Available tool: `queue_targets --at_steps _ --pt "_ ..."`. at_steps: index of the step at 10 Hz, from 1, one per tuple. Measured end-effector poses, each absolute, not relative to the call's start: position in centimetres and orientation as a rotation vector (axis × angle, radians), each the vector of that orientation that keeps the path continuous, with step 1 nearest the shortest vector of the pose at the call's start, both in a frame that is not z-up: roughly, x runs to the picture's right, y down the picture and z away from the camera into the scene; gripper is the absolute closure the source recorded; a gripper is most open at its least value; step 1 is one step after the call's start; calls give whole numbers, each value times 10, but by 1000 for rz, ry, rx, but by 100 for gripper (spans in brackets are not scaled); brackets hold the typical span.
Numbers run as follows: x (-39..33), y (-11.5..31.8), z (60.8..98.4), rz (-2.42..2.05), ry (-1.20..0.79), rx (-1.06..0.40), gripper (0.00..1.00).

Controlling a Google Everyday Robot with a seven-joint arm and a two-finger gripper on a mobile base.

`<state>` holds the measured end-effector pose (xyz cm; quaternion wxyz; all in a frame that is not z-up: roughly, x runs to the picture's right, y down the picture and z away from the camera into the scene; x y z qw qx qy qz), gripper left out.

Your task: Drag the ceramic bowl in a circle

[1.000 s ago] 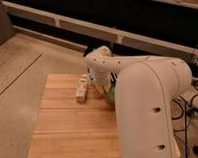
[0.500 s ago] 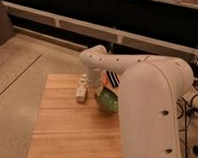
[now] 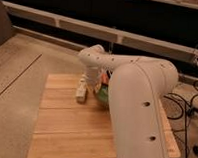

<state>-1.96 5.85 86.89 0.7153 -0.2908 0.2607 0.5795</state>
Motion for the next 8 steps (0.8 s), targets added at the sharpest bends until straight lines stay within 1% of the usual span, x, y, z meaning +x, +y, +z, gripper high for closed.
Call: queue_targets --at_steps 3,5,8 --pt "-10 49 880 1284 593 -608 100" --pt "-16 51 864 1316 603 -640 100" --pt "-7 61 829 1359 648 -668 100"
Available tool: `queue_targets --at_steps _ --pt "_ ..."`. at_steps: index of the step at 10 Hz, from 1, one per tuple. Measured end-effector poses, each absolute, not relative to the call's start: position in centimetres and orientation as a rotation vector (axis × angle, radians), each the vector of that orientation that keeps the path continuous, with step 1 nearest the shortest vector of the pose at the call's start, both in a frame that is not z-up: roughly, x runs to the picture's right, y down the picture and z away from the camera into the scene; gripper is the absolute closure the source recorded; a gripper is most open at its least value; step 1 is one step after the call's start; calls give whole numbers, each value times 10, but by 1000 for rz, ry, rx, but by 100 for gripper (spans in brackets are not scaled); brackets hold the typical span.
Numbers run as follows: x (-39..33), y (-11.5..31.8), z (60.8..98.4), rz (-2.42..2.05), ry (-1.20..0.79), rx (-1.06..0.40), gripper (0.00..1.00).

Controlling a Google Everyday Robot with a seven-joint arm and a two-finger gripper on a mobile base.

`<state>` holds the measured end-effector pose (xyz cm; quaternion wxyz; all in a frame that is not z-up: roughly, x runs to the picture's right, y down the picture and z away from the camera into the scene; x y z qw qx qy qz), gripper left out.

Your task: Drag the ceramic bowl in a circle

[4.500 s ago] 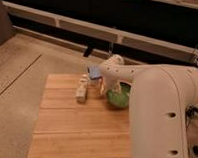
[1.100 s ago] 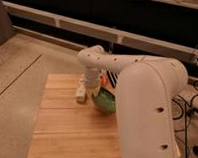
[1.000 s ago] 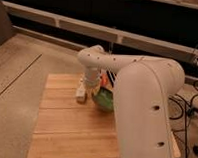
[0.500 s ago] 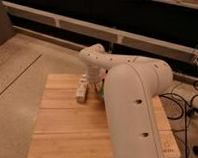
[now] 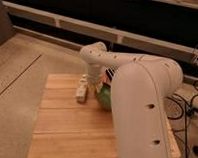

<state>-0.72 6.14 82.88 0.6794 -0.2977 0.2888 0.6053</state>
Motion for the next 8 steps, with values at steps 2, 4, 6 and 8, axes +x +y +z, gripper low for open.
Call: queue_targets --at_steps 2,4,6,8 --pt "10 76 802 1367 713 -681 100" --pt "18 81 790 1367 741 -685 100" --pt "11 81 794 1352 736 -691 100" --pt "-9 79 819 1315 682 -720 100"
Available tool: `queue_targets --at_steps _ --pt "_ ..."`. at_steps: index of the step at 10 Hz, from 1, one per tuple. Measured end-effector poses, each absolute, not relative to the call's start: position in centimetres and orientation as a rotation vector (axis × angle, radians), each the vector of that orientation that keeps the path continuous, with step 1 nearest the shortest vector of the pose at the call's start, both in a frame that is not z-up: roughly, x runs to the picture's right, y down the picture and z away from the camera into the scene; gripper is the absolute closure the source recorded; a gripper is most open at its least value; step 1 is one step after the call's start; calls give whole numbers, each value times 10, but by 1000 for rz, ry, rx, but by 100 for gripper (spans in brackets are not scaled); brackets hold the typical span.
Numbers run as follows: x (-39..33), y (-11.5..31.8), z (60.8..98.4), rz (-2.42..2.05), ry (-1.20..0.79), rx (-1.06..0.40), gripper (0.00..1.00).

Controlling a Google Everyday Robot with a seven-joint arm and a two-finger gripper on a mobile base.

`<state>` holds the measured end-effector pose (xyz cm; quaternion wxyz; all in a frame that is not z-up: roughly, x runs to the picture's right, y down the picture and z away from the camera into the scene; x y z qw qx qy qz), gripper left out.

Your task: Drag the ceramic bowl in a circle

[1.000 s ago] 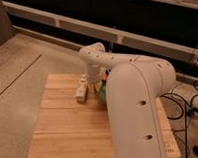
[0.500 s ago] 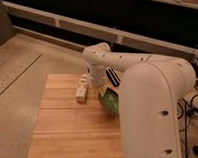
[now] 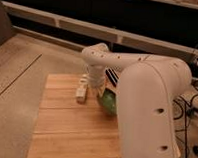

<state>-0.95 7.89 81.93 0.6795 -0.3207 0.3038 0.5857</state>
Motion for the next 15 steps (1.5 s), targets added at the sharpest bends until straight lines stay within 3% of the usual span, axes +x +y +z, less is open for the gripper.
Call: queue_targets --at_steps 3,6,11,15 --pt "-36 72 867 1225 609 -743 100" --pt "-32 52 883 1185 600 -696 100" --pt "15 58 857 1277 701 -650 100" --pt "4 77 840 1312 707 -698 100"
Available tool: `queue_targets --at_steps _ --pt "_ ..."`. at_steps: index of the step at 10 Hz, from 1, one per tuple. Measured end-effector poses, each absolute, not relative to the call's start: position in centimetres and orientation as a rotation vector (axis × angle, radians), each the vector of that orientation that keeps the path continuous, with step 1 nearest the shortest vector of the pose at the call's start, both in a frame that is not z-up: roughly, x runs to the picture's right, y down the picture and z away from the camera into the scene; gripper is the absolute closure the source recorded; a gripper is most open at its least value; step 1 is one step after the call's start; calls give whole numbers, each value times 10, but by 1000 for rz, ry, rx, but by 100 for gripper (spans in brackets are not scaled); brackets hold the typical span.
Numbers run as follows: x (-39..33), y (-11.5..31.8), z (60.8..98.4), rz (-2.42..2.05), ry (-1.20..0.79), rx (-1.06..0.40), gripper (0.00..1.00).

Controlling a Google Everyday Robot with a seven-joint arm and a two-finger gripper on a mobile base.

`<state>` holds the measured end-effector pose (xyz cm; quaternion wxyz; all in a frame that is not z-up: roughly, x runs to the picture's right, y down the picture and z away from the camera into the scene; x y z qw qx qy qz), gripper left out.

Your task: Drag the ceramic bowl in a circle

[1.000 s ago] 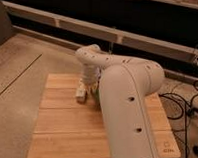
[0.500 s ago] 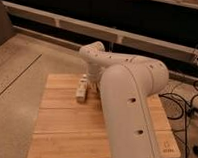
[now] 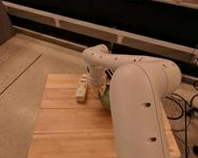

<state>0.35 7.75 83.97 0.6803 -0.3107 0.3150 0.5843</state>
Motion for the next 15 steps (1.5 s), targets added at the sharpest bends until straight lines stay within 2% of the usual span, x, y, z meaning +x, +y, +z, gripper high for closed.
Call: queue_targets --at_steps 6,10,13,15 --pt "-29 50 873 1235 620 -655 100" --pt "-4 50 854 1278 669 -611 100" --pt "3 65 828 1297 702 -622 100" --pt "-4 68 823 1287 693 -633 100"
